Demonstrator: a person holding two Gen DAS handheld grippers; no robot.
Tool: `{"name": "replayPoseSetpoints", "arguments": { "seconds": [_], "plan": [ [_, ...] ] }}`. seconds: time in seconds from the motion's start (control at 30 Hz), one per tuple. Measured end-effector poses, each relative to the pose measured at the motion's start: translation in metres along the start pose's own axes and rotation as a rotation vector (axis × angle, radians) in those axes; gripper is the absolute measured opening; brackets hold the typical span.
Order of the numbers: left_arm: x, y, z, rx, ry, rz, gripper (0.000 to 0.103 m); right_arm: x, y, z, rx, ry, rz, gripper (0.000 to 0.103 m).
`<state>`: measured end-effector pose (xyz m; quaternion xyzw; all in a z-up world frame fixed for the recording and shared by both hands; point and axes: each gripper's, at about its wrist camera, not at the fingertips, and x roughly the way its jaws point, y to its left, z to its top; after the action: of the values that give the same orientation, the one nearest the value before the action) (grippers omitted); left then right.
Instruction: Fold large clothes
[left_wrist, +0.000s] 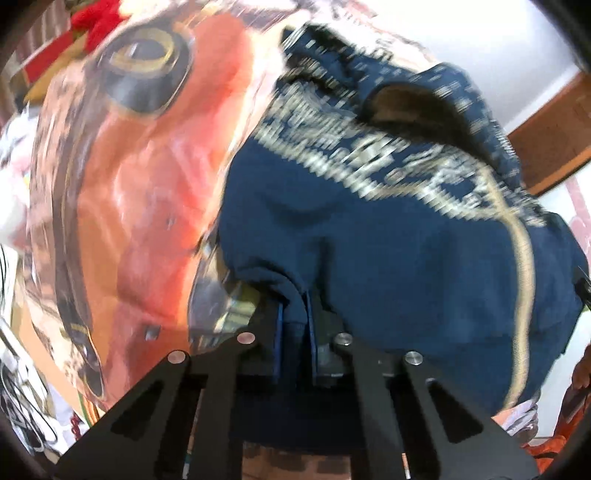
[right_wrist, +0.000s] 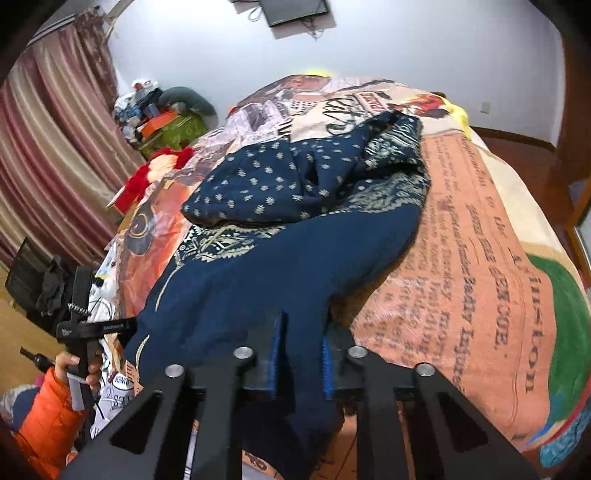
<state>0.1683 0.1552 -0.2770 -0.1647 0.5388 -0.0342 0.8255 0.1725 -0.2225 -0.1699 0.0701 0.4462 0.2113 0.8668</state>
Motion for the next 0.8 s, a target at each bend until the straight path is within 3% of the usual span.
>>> {"name": "replayPoseSetpoints", "arguments": {
  "seconds": [0.13, 0.4, 0.53, 0.63, 0.8],
  "plan": [
    [-0.034, -0.025, 0.019, 0.07, -0.12, -0.027, 0.008, -0.006, -0.001, 0.018, -0.008, -0.035, 0.046, 0.009],
    [-0.11, -0.069, 0.088, 0.14, -0.345, -0.13, 0.007, -0.016, -0.007, 0.074, -0.028, -0.152, 0.079, 0.008],
    [-0.123, -0.072, 0.14, 0.097, -0.428, -0.157, 0.008, -0.012, -0.022, 0.111, -0.01, -0.199, 0.07, 0.008],
    [-0.108, -0.06, 0.182, -0.004, -0.441, -0.132, 0.007, 0.003, -0.041, 0.144, 0.029, -0.211, 0.063, 0.008],
    [-0.041, -0.02, 0.235, -0.159, -0.391, 0.054, 0.007, 0.058, -0.08, 0.192, 0.109, -0.172, 0.015, 0.008]
  ]
}}
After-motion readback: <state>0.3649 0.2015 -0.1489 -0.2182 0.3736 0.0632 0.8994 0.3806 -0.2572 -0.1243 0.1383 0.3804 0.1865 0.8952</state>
